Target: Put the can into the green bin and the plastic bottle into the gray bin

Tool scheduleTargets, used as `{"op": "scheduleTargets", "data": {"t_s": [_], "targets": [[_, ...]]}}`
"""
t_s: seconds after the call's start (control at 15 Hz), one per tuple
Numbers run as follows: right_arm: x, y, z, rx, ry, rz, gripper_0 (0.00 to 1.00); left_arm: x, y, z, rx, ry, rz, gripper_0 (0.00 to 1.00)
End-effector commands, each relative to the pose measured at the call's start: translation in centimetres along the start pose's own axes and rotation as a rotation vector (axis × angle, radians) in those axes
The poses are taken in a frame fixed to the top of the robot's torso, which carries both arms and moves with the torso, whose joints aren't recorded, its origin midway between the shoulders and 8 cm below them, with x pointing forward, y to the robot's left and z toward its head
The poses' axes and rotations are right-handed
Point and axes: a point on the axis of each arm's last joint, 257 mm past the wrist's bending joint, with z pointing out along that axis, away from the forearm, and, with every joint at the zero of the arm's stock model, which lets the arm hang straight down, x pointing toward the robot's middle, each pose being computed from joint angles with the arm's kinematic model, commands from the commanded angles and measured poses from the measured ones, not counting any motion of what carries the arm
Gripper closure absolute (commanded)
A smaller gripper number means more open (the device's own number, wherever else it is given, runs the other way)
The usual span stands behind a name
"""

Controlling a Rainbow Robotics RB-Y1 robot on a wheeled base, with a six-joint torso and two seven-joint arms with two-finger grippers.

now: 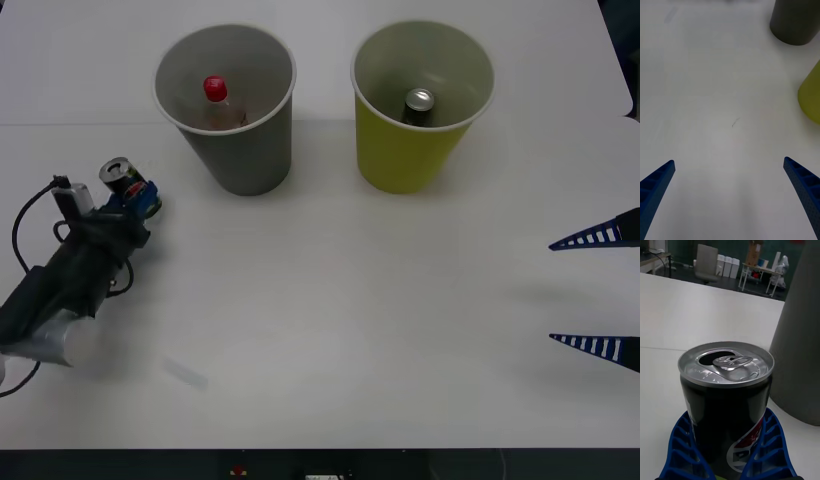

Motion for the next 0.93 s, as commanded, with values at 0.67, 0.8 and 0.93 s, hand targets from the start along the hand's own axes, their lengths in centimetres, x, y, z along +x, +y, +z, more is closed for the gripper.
{"op": "scheduleTargets", "data": {"t_s": [0.67, 0.8, 0.93], "targets": [[0.0, 0.0, 0.0, 0.0, 0.0, 0.0, 0.0, -5.0, -2.9, -6.3, 0.386, 0.131, -0.053, 1.0], [0.0, 0.0, 0.0, 0.0, 0.0, 0.0, 0.0, -6.1, -3.6, -7.4, 0.433, 0.173, -0.036, 1.0], [0.0, 0.0, 0.0, 0.0, 0.0, 0.0, 0.0, -7.6, -4.3, -8.4, 0.465, 0.211, -0.02, 1.0]]}}
